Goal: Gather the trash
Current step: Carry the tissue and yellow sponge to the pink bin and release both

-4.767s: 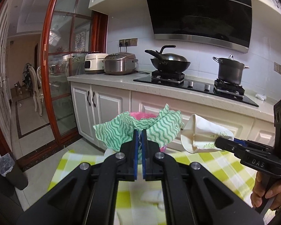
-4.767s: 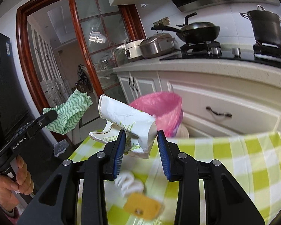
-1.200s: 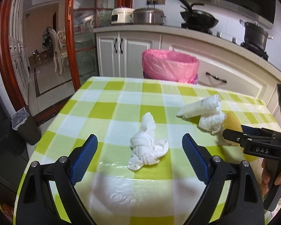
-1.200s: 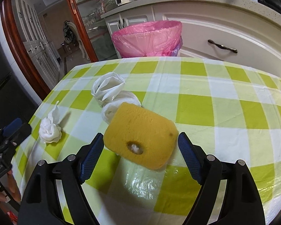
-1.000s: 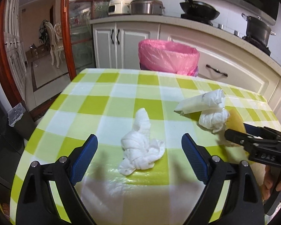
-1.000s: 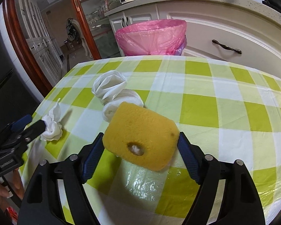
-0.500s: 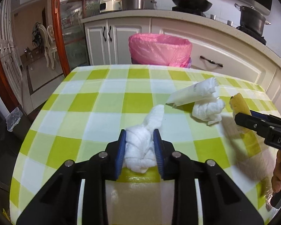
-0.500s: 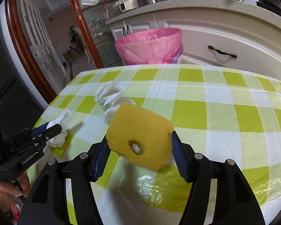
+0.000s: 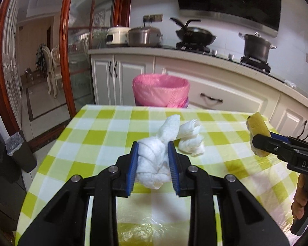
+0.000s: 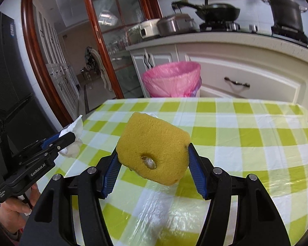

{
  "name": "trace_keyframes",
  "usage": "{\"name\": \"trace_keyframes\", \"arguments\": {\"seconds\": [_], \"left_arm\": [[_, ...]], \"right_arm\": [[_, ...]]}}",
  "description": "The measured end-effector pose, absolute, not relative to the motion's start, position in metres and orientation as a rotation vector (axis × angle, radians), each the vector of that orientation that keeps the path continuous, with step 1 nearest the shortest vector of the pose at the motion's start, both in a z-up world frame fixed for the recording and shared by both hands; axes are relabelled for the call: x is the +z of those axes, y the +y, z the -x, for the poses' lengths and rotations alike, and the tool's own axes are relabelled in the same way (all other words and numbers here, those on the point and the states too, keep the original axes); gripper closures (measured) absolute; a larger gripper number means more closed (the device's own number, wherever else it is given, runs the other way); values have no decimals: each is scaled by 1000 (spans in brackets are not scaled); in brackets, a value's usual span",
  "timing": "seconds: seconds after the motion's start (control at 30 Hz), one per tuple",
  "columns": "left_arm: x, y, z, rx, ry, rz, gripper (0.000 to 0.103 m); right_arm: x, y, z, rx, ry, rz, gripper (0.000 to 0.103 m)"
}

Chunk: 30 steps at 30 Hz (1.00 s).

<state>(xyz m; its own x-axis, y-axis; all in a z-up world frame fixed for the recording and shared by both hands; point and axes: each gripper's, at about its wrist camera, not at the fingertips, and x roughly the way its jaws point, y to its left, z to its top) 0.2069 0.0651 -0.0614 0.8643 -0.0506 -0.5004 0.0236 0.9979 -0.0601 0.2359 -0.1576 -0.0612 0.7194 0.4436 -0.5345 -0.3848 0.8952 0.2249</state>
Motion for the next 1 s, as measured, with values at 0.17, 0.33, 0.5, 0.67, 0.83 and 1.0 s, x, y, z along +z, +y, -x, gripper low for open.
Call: {"name": "trace_keyframes", "arguments": {"seconds": [0.17,0.33,0.5,0.67,0.83,1.0], "left_arm": [[-43,56,-182,-45,467,35,75],[-24,52,-160,-50,421,66,75],[-2,44,-151,-73,376,78,75],[20,41,-159,-82,332,79,75],[38,40,-183,-90,306,82,75],[48,36,-214,-106,297,83,75]], "right_arm": [[-42,-162,-212,448,553,-85,44],[-27,-164,-190,444,495,-68,44],[-5,-164,-180,437,416,-41,44],[13,-168,-194,428,380,-47,44],[26,-170,-223,416,361,-55,44],[35,-166,-252,419,349,-54,44]]}}
